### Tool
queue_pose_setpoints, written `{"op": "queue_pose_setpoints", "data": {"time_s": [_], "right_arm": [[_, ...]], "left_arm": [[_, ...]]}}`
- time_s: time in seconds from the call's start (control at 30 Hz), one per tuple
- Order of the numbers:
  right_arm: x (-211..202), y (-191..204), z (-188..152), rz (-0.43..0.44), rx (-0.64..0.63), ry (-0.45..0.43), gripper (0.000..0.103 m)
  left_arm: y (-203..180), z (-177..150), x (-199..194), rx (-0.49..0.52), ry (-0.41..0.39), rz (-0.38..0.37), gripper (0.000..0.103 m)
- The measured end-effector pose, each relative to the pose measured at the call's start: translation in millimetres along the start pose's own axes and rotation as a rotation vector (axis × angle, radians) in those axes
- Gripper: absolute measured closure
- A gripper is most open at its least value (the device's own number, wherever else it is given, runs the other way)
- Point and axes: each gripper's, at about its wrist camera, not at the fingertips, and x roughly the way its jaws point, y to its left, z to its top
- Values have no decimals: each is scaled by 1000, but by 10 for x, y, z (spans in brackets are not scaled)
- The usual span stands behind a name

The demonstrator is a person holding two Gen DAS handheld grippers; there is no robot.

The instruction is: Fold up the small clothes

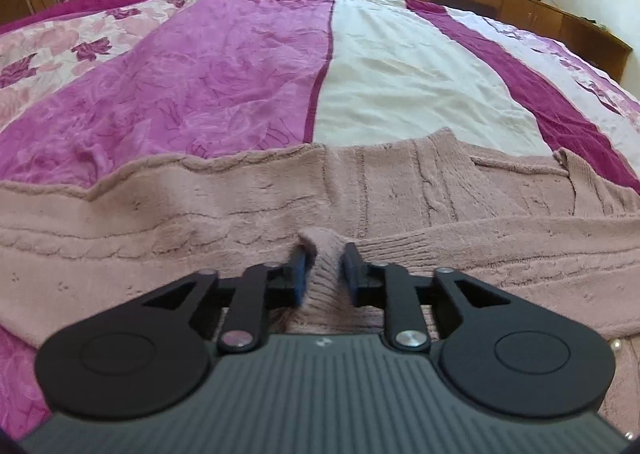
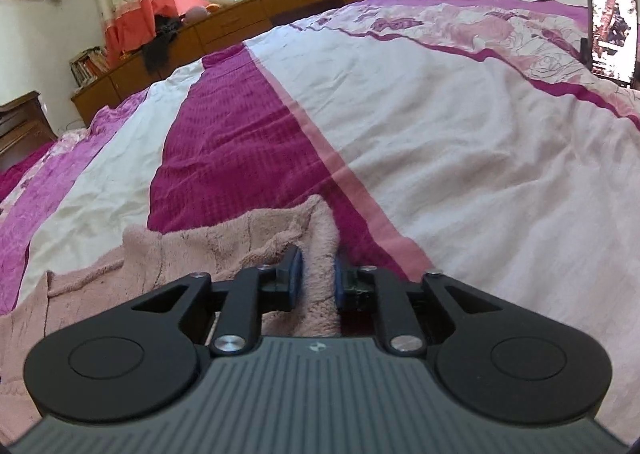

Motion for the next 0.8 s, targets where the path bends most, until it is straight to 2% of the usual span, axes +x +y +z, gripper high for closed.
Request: {"op": "queue_pose_setpoints", "data": {"time_s": [0.03, 0.1, 0.2, 0.3, 0.47, 0.8], "right_arm": [[-10, 10, 2, 4, -7, 0, 70], [-46, 21, 11, 20, -12, 3, 60], [-178, 51, 47, 46, -8, 6, 43], [-416, 75, 53, 61, -8, -6, 33], [-841, 139, 37, 108, -35, -2, 32], [-1547, 434, -208, 231, -113, 42, 32]], "left_arm": [[-5, 8, -13, -1, 5, 15, 64], [13, 25, -82, -8, 14, 42, 59], [54, 21, -254, -11, 22, 48, 58], [115, -6, -438, 13, 23, 74, 58], [293, -12, -712, 2, 25, 122, 58], [983, -7, -1085, -199, 35, 207, 57]]}}
